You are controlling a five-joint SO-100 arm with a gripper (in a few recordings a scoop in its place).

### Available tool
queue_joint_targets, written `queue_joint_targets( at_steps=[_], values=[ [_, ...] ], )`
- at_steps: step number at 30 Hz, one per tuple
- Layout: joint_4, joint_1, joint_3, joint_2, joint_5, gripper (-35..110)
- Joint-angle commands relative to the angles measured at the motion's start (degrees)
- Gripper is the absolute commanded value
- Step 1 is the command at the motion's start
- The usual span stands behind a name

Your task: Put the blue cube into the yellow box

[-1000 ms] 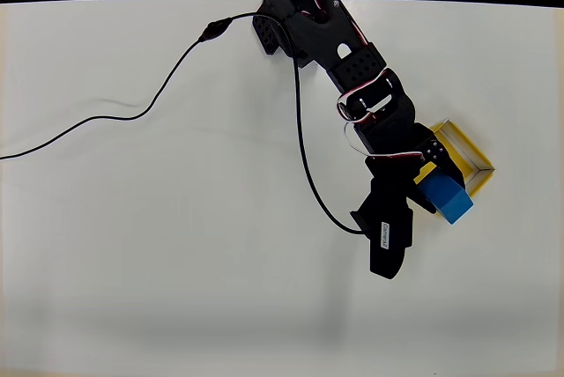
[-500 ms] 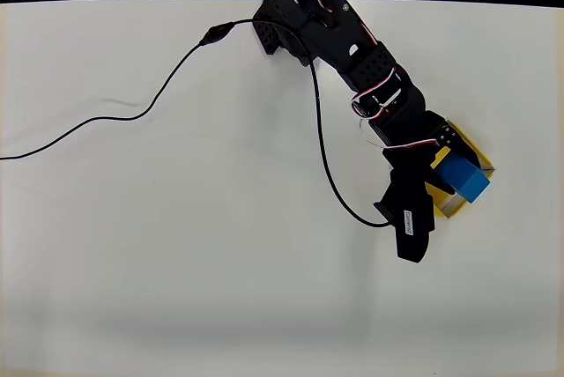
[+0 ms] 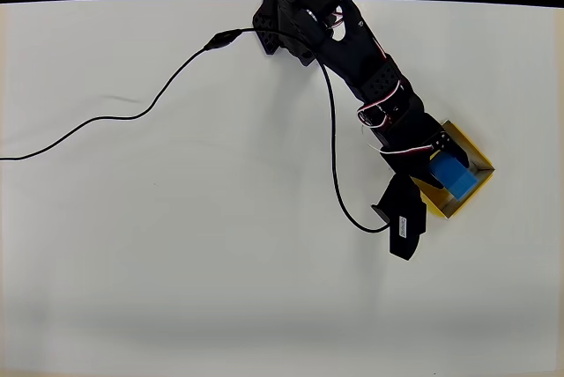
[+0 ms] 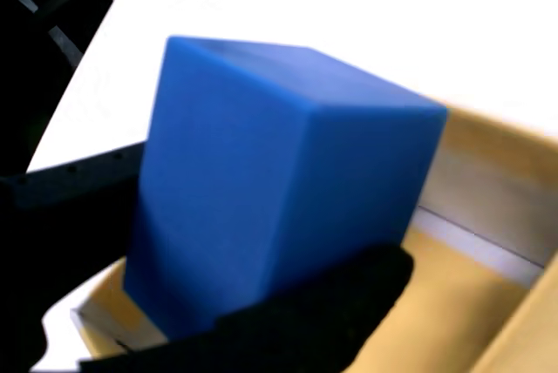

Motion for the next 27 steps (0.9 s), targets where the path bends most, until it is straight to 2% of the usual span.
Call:
queue_joint_targets(
  at_steps=[1,16,27],
  values=[
    [-3.1,-1.8,-2.3,1.8,0.3,20],
    [-1.8,-2.6,-5.2,-1.8,3.1,32],
    [2.1,-0.4,-15.0,6.1,-9.6,29]
  ],
)
